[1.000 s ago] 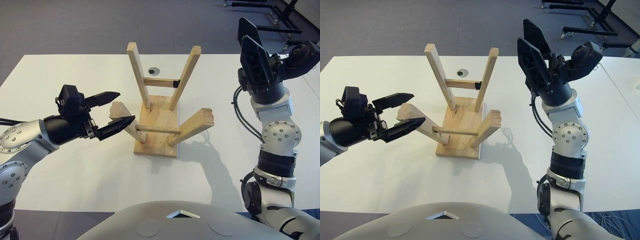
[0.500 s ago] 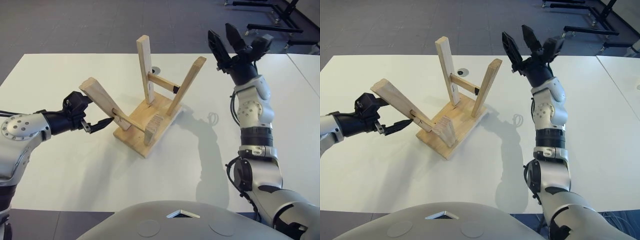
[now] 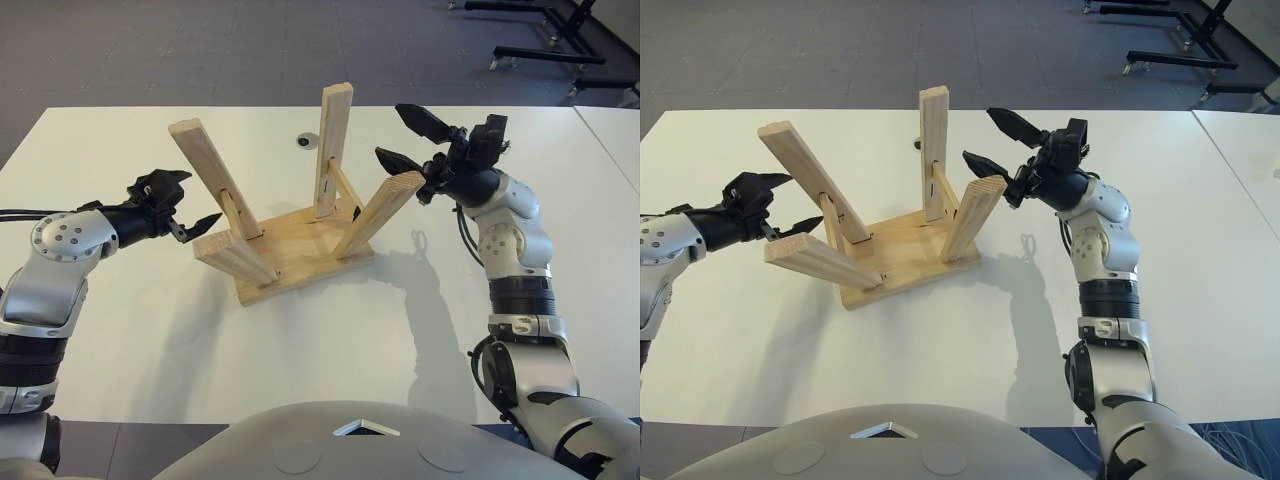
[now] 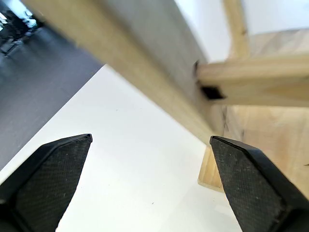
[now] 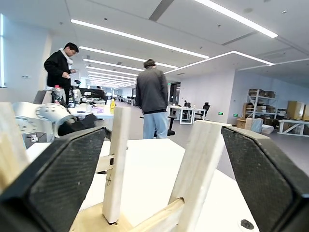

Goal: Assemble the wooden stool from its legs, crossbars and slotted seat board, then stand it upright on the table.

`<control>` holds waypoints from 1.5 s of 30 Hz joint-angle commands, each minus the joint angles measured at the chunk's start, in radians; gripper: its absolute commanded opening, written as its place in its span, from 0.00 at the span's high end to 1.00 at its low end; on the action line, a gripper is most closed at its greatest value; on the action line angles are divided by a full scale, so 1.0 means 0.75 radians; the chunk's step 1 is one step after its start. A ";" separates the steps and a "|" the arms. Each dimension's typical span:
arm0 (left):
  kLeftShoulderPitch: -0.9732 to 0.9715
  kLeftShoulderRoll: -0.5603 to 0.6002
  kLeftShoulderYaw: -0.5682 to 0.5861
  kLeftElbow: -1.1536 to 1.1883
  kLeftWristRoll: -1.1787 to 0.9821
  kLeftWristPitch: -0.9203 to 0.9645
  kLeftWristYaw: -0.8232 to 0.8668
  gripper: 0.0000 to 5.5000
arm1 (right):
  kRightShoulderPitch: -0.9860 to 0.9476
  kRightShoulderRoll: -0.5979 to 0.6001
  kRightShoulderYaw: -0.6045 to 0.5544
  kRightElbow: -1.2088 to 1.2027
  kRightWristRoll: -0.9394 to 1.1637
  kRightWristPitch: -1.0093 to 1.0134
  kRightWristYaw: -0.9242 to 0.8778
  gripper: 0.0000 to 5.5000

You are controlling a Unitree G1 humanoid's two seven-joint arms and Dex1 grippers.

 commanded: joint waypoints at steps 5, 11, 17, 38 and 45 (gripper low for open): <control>0.000 -0.048 0.117 0.060 0.063 -0.105 0.088 0.18 | 0.242 0.041 0.080 -0.475 0.114 0.213 -0.181 0.20; 0.023 -0.083 0.196 0.060 0.030 -0.125 0.100 0.18 | 0.266 0.051 0.153 -0.544 0.076 0.236 -0.228 0.20; -0.017 -0.329 0.387 -0.064 -0.648 0.048 -0.064 0.18 | 0.157 0.074 0.170 -0.240 0.070 0.238 -0.125 0.20; 0.008 -0.324 0.091 0.076 -0.622 0.328 -0.246 0.18 | 0.088 0.018 0.339 0.018 -0.158 0.242 0.062 0.20; 0.033 -0.351 0.065 0.099 -0.608 0.304 -0.245 0.18 | 0.055 0.023 0.273 0.021 -0.087 0.240 0.068 0.20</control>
